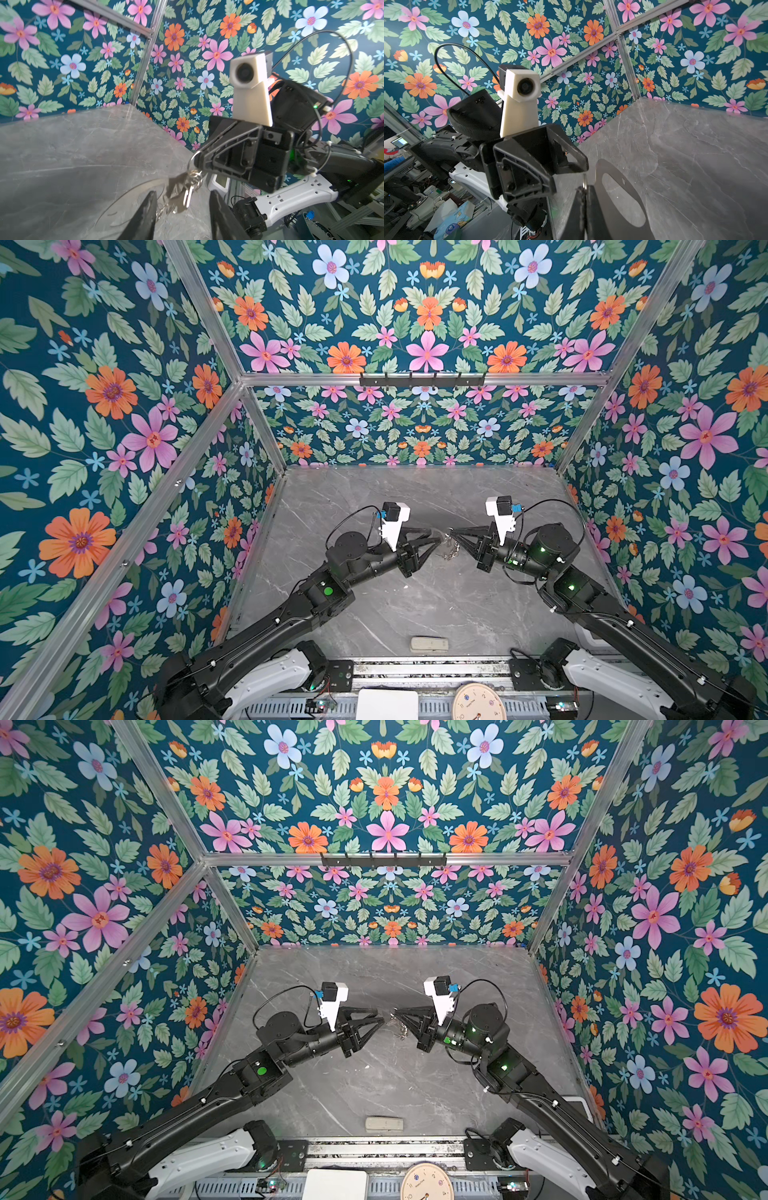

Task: Remove the keys from the keyring

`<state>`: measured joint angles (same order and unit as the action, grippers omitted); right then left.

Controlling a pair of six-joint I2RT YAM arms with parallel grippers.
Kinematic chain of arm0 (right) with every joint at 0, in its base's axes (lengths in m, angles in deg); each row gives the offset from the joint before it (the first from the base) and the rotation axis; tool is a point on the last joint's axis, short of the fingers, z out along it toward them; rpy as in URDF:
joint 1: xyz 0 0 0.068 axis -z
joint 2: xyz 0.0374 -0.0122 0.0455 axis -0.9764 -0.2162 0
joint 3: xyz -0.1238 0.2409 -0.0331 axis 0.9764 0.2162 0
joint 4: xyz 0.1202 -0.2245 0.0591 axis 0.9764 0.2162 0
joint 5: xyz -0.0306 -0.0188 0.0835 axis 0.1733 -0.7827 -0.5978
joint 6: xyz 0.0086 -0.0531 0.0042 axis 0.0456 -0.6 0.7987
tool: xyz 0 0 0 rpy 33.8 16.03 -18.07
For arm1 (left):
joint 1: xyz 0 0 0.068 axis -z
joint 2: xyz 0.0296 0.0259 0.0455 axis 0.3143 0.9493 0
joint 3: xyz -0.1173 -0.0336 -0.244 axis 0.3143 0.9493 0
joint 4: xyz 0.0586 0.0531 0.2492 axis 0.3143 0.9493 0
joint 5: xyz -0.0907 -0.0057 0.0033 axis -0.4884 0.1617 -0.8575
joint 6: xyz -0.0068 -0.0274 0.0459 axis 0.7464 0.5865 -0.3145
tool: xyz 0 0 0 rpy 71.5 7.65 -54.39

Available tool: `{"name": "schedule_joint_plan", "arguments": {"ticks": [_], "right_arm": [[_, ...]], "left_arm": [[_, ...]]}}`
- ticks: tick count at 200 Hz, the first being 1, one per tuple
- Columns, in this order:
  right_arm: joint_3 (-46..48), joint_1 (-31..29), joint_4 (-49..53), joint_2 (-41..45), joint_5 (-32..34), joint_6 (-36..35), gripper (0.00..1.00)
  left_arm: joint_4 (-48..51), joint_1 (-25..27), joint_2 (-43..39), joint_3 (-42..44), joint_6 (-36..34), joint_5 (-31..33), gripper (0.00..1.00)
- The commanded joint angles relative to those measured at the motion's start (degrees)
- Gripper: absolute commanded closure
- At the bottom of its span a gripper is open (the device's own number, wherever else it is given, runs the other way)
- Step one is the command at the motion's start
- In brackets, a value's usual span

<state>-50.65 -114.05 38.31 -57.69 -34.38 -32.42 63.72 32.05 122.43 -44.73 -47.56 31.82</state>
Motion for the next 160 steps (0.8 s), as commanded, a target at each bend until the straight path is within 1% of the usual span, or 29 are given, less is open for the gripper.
{"name": "schedule_joint_plan", "arguments": {"ticks": [1, 11, 22, 38, 65, 94, 112, 128, 160], "right_arm": [[0.7, 0.0, -7.5, 0.1, -2.5, -1.9, 1.00], [1.0, -0.1, -8.4, 0.3, -3.0, -2.0, 1.00], [1.2, 0.0, -8.6, 0.4, -3.0, -2.0, 1.00], [1.3, -0.1, -8.6, 0.7, -3.0, -2.0, 1.00], [1.2, -0.1, -8.1, 0.8, -2.9, -2.1, 1.00], [1.2, 0.0, -7.8, 0.8, -2.9, -2.0, 1.00], [1.2, -0.1, -7.9, 0.8, -2.9, -1.7, 1.00], [1.2, -0.1, -8.0, 0.8, -2.9, -1.6, 1.00], [1.3, -0.1, -8.3, 0.4, -2.6, -1.3, 1.00]], "left_arm": [[-0.6, -0.1, 0.4, -1.7, -2.4, -2.5, 0.50], [-0.2, -0.2, 0.9, -2.6, -3.0, -4.1, 0.48], [0.5, -0.3, 1.6, -3.7, -3.6, -5.2, 0.49], [2.3, -0.4, 2.9, -5.0, -4.2, -5.5, 0.50], [2.7, -0.4, 4.1, -5.8, -4.3, -5.6, 0.49], [2.9, -0.5, 4.5, -6.5, -4.4, -5.9, 0.60], [3.0, -0.5, 4.8, -6.7, -4.4, -6.6, 0.64], [3.0, -0.5, 5.0, -6.7, -4.3, -7.0, 0.65], [2.6, -0.5, 5.0, -6.6, -3.9, -8.1, 0.75]]}}
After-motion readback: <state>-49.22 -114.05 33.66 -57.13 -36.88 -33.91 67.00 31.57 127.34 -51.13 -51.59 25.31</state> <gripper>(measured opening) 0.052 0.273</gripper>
